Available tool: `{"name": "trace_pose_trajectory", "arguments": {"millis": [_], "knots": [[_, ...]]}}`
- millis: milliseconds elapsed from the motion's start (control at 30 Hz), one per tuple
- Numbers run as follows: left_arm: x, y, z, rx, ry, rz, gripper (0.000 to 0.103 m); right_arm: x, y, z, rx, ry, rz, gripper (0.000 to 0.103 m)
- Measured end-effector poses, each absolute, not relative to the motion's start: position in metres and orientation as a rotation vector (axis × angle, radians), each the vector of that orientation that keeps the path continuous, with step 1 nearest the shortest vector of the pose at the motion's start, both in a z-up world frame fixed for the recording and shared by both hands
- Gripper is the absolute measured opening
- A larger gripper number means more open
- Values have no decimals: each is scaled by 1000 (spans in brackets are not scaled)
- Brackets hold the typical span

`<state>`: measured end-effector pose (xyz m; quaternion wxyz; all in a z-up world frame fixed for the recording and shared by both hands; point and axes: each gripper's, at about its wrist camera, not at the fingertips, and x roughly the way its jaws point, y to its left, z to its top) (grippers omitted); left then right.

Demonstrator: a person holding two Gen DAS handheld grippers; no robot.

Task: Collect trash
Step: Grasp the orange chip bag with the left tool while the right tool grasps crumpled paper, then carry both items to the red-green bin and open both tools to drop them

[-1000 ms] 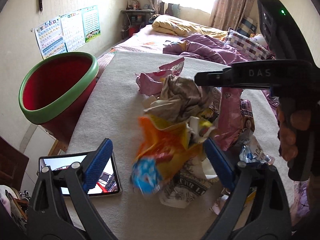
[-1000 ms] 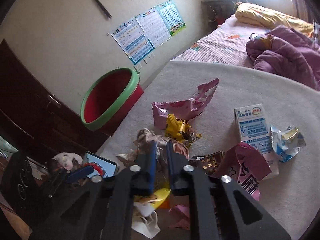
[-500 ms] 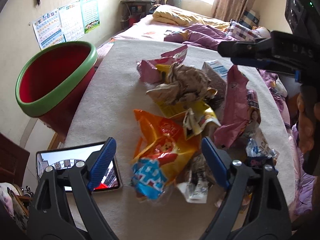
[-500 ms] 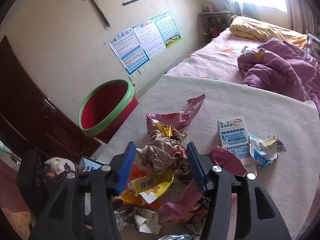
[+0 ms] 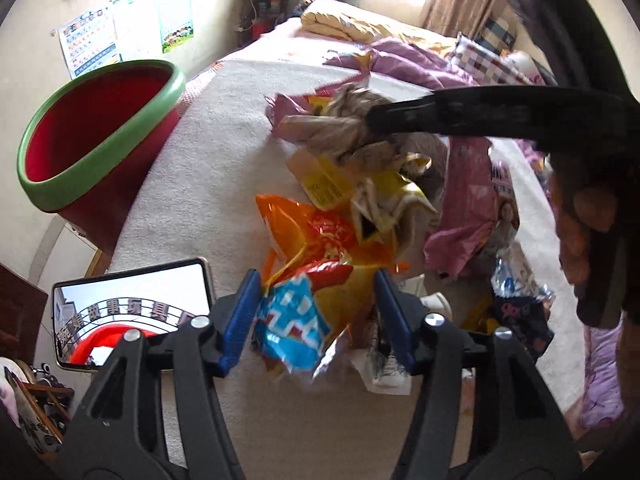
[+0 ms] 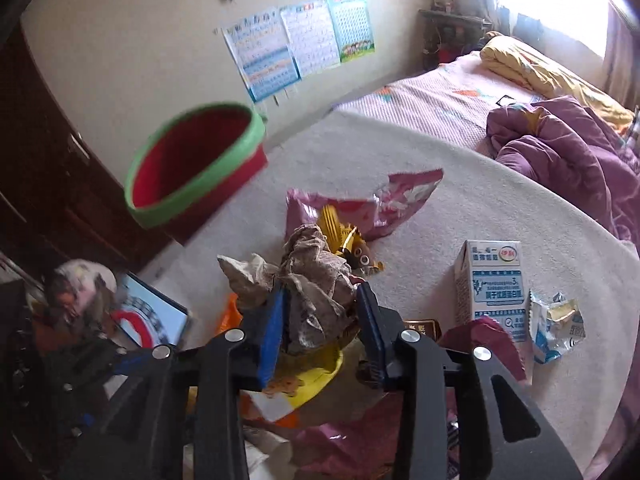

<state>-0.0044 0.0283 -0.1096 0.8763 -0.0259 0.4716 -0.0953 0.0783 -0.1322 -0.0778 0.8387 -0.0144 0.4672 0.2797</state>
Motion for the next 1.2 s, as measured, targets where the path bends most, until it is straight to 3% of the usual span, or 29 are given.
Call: {"name": "trace_pose_trajectory", "arguments": {"millis": [467, 867, 1200], "knots": [[0, 75, -56, -113, 784, -228, 48, 37, -156, -10, 226, 722, 530, 35], [27, 168, -22, -56, 671, -134, 48, 43, -90, -11, 237, 731, 498, 36], [63, 253, -41, -51, 720, -61, 48, 71, -5, -28, 242, 782, 540, 37]]}}
